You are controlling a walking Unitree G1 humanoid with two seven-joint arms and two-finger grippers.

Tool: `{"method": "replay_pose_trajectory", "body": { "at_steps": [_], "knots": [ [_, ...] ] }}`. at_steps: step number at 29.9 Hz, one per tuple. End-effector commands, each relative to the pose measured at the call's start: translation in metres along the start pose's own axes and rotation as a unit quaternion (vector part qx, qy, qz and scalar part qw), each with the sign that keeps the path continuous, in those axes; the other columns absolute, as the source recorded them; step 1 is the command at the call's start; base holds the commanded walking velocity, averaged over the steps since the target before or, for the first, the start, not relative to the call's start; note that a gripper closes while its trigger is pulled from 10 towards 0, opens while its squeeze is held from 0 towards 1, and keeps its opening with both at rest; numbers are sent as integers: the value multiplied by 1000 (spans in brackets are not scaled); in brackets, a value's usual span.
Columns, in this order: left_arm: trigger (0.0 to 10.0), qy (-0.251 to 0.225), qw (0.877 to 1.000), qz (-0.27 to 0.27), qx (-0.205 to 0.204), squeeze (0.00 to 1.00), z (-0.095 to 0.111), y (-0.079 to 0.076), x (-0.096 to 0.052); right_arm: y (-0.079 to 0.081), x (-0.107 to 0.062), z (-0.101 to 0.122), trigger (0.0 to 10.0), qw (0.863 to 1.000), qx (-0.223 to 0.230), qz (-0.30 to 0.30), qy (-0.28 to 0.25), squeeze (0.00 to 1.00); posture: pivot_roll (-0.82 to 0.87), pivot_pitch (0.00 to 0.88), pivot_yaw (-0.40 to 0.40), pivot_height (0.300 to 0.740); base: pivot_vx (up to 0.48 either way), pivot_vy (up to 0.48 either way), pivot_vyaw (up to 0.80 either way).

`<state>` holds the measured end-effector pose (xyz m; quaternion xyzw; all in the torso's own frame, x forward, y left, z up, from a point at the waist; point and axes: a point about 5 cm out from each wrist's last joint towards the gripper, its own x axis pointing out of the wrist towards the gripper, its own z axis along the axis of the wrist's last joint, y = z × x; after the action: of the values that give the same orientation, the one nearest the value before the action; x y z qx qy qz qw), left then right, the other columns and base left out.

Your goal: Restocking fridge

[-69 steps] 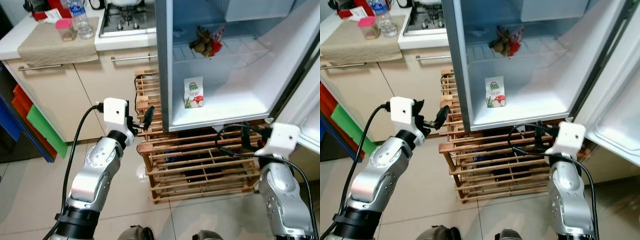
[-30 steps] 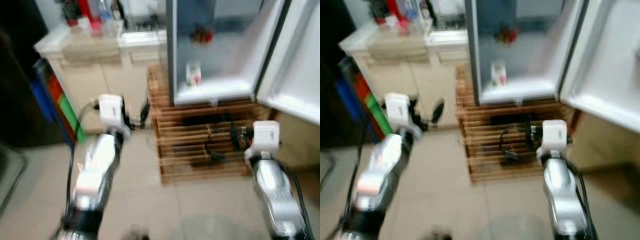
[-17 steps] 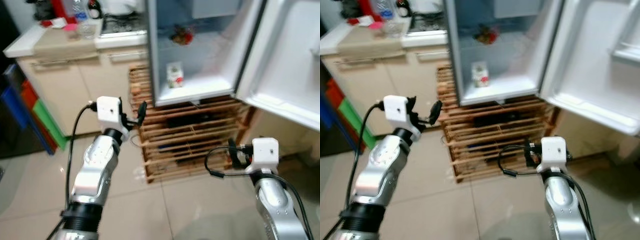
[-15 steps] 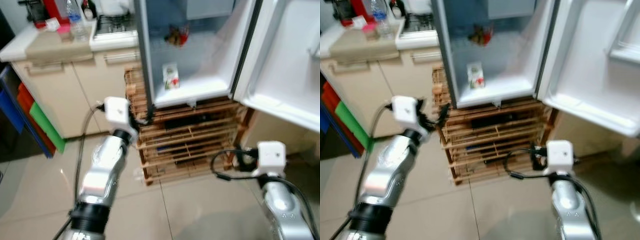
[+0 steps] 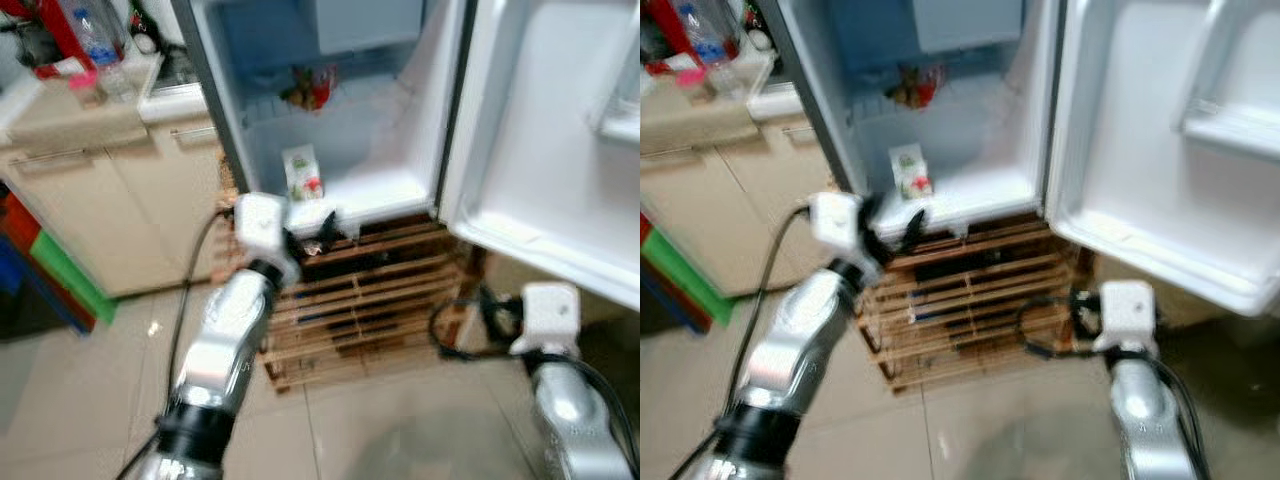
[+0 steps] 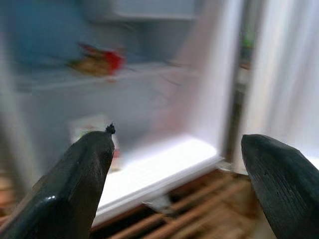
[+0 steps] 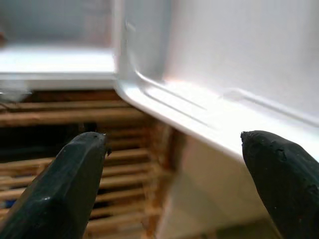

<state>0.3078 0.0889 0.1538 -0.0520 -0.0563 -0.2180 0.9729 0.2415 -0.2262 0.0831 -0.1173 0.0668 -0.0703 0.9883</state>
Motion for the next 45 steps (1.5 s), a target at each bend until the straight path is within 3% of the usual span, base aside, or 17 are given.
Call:
{"method": "replay_pose_trajectory", "body": {
  "at_steps": [1,12,16,17,18,19,21,24,26,27,28,30,34,37,40,43,45],
  "knots": [
    [10000,4,1000,19,13,0,-1,13,-6,14,-1,1,10000,1000,4,20,-3,0,-167,0,120,740,0,-480,781],
    [10000,-3,1000,-7,18,0,0,6,-4,12,-1,-11,10000,999,-3,27,20,0,-177,0,122,740,0,-305,251],
    [10000,6,1000,-1,-12,0,-4,9,-3,10,-12,-51,10000,989,-5,60,134,0,-181,0,119,740,0,0,0],
    [10000,6,1000,-1,-12,0,-4,9,-3,10,-12,-51,10000,989,-5,60,134,0,-181,0,119,740,0,0,0],
    [10000,31,999,13,0,0,-11,13,-2,8,-22,-72,10000,977,-2,75,201,0,-181,0,119,740,0,0,0],
    [10000,54,998,39,16,0,-18,23,-1,-2,-31,-91,10000,966,8,57,254,0,-184,0,116,740,0,0,0],
    [10000,59,997,49,18,0,-19,27,0,-6,-33,-95,10000,962,11,47,268,0,-184,0,116,740,0,0,0],
    [10000,124,986,92,63,0,-34,48,-1,-32,-42,-117,10000,947,-18,3,320,0,-187,0,116,740,0,0,0],
    [10000,205,969,95,96,0,-57,59,-7,-74,-43,-127,10000,932,-64,-95,344,0,-189,0,119,740,0,0,0],
    [10000,205,969,95,96,0,-57,59,-7,-74,-43,-127,10000,932,-64,-95,344,0,-189,0,119,740,0,0,0],
    [10000,257,956,95,104,0,-74,66,-14,-108,-42,-125,10000,917,-103,-171,344,0,-192,0,124,740,0,0,0],
    [10000,282,952,93,74,0,-83,66,-19,-134,-38,-113,10000,907,-146,-227,324,0,-193,0,128,740,0,0,0],
    [10000,323,942,54,71,0,-97,58,-25,-175,-21,-73,10000,891,-210,-316,249,0,-193,0,135,740,0,0,0],
    [10000,376,921,-4,99,0,-112,48,-36,-193,-2,-34,10000,886,-227,-365,174,0,-188,0,133,740,0,0,0],
    [10000,388,916,-24,99,0,-118,44,-40,-192,20,1,10000,899,-213,-372,88,0,-183,0,130,740,0,0,0],
    [10000,392,914,-24,101,0,-120,46,-41,-176,41,14,10000,923,-187,-331,52,0,-179,0,130,740,0,0,0],
    [10000,395,911,-31,115,0,-121,49,-42,-145,59,13,10000,960,-127,-247,47,0,-172,0,129,740,0,0,0]
  ]
}}
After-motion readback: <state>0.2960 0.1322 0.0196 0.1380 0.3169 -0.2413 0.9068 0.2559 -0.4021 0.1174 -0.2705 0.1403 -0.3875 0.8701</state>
